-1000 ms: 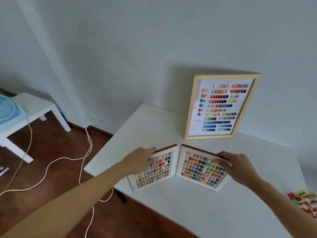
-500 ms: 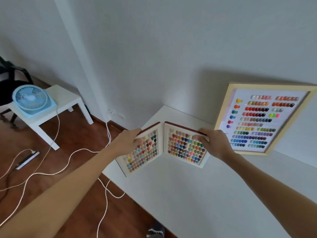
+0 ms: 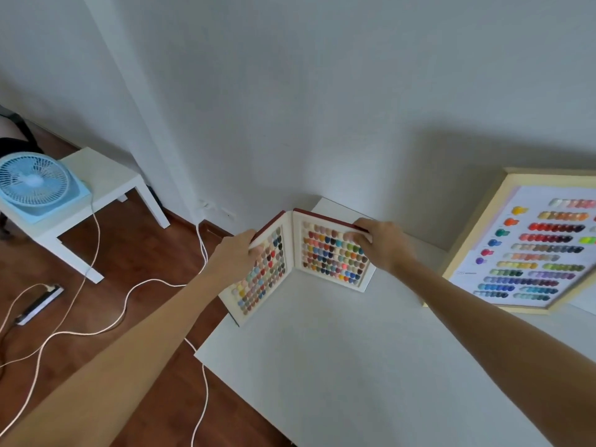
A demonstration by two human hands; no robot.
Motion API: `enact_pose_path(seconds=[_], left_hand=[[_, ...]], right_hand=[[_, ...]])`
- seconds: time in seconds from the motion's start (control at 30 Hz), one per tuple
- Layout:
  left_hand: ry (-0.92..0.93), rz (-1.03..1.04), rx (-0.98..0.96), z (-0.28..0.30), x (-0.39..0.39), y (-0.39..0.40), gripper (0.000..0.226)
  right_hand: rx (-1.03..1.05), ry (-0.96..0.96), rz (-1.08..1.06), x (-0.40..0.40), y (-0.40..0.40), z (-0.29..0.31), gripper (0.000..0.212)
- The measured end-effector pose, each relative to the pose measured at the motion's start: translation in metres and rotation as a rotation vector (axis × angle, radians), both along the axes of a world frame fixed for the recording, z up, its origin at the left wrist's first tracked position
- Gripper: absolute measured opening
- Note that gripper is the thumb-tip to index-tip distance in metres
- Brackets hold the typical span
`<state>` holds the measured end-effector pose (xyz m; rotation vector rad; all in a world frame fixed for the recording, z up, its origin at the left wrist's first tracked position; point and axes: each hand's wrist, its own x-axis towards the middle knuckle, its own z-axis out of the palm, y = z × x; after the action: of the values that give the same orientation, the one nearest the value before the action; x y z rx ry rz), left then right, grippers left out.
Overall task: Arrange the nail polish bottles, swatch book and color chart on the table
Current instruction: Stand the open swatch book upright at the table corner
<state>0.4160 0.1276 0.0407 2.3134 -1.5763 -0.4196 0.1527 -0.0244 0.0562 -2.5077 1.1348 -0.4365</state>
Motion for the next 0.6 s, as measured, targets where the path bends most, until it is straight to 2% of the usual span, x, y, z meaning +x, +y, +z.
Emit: enact_pose_path(seconds=[0.43,0.6], left_hand=[[-0.014,0.062,0.004,-0.014,0.016,-0.016,0.016],[0.025,0.085,0.076,-0.001,0.009,-0.018,0.015]], right_hand=[[-0.001,0.011,0.007,0.024,-0.021,-0.007,0.024],[0.05,0.009,0.013,0.021,-0.021,-0.002,0.028]])
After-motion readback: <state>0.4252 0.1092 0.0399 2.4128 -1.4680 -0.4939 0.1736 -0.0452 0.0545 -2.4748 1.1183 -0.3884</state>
